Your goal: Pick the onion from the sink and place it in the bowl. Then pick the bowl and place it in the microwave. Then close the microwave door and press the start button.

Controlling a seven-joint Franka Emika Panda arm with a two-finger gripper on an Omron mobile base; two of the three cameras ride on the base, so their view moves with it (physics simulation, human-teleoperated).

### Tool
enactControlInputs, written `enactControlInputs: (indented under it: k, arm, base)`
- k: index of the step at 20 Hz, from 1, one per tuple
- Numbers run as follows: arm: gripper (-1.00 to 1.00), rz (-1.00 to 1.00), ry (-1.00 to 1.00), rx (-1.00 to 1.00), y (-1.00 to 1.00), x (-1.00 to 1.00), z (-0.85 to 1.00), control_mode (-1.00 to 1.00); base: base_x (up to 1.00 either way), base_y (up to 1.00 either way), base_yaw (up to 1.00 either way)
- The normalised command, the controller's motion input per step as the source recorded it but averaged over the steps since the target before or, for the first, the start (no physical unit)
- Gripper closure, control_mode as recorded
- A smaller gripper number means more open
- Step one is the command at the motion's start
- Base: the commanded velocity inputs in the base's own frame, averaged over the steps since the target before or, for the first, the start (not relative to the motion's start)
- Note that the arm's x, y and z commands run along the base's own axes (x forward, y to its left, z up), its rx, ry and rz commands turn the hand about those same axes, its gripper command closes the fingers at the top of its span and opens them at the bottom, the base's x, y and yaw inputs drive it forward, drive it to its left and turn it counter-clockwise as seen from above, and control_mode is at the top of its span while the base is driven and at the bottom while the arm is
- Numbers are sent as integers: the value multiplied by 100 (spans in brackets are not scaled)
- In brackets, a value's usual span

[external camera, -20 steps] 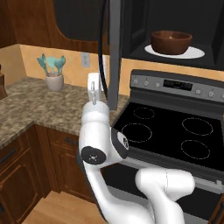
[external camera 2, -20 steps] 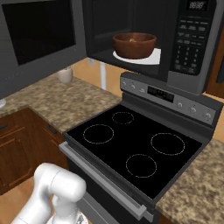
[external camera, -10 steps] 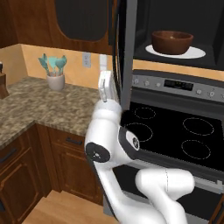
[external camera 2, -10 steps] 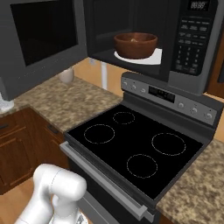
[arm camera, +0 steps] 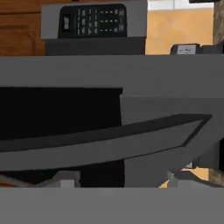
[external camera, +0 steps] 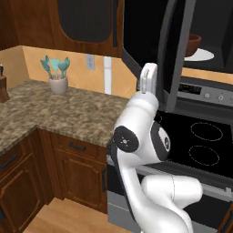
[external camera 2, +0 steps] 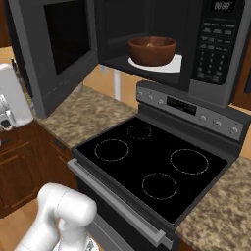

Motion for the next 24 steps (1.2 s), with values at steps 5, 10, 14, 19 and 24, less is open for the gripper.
enactControlInputs:
  k: [5, 10, 14, 19, 24]
  arm:
    - [-100, -12, -5, 36, -100, 10, 4, -100]
    - [-100, -12, 0, 32, -100, 63, 0, -100]
    - [-100, -11, 0, 26, -88, 94, 0, -100]
    - [-100, -8, 0, 22, -53, 100, 0, -100]
    - [-100, -4, 0, 19, -41, 98, 0, -100]
  base:
    - [0, 0, 0]
    - [0, 0, 0]
    - [0, 0, 0]
    - [0, 0, 0]
    - [0, 0, 0]
